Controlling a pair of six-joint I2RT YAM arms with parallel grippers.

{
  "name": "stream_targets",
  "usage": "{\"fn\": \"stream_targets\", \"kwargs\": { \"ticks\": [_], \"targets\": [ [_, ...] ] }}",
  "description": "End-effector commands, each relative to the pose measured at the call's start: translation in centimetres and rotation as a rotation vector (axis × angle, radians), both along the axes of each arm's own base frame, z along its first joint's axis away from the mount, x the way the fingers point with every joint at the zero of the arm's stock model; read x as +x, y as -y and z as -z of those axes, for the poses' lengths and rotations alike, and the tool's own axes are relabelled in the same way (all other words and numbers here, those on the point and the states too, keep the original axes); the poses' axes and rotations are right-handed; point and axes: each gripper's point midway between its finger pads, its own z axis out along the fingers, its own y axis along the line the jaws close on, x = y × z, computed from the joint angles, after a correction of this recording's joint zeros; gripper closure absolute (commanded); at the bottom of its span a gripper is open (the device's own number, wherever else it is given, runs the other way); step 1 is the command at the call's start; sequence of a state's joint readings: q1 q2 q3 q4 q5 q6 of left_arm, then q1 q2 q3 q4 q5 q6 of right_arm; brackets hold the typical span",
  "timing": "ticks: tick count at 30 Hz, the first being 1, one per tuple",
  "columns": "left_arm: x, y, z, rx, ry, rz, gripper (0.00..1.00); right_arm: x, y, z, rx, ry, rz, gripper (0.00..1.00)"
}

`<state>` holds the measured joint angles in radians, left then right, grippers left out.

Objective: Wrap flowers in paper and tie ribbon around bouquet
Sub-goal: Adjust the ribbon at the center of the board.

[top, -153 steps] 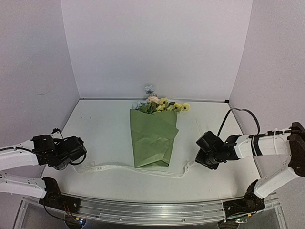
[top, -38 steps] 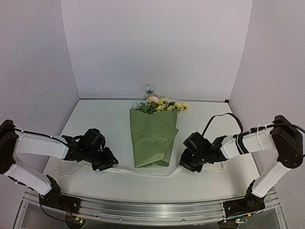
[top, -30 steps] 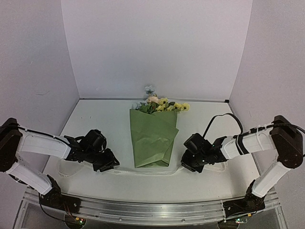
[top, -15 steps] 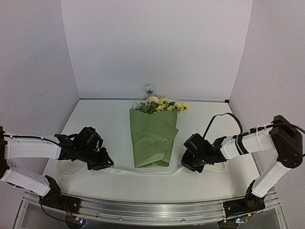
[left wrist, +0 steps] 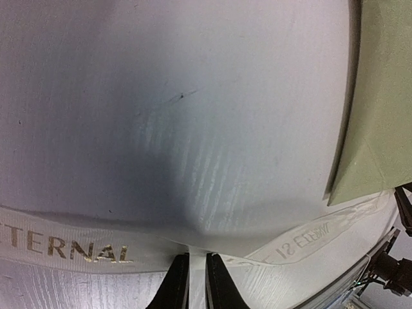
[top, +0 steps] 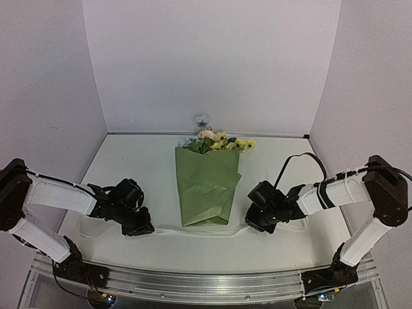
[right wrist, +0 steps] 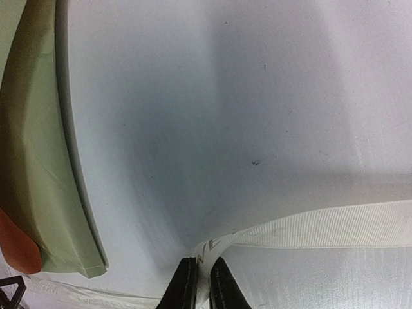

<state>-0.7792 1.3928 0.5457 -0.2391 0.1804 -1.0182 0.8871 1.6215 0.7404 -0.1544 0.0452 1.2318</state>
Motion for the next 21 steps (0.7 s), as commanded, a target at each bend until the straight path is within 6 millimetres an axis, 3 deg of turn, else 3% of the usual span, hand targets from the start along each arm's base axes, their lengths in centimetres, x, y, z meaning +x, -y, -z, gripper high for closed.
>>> {"fn": "stream_targets", "kwargs": {
  "ticks": [1,9,15,21],
  "targets": [
    [1.0,-0.2,0.8,0.021,0.039,-0.026,0.89,0.7,0.1,-0.9,-0.022,0.030,0.017,0.90],
    [1.1,-1.0,2.7,0.068,0.008,-0.054,0.88,1.0,0.9,-1.3,-0.069,0.047,0.019,0.92],
    [0.8,-2.8,3.7,0.115,-0.023,-0.084,0.89,2.4,3.4,-2.5,-0.250,0.111,0.033,0.95],
    [0.4,-4.1,4.6,0.136,-0.042,-0.112,0.89,3.4,3.8,-1.5,-0.344,0.122,0.015,1.00]
  ]
}}
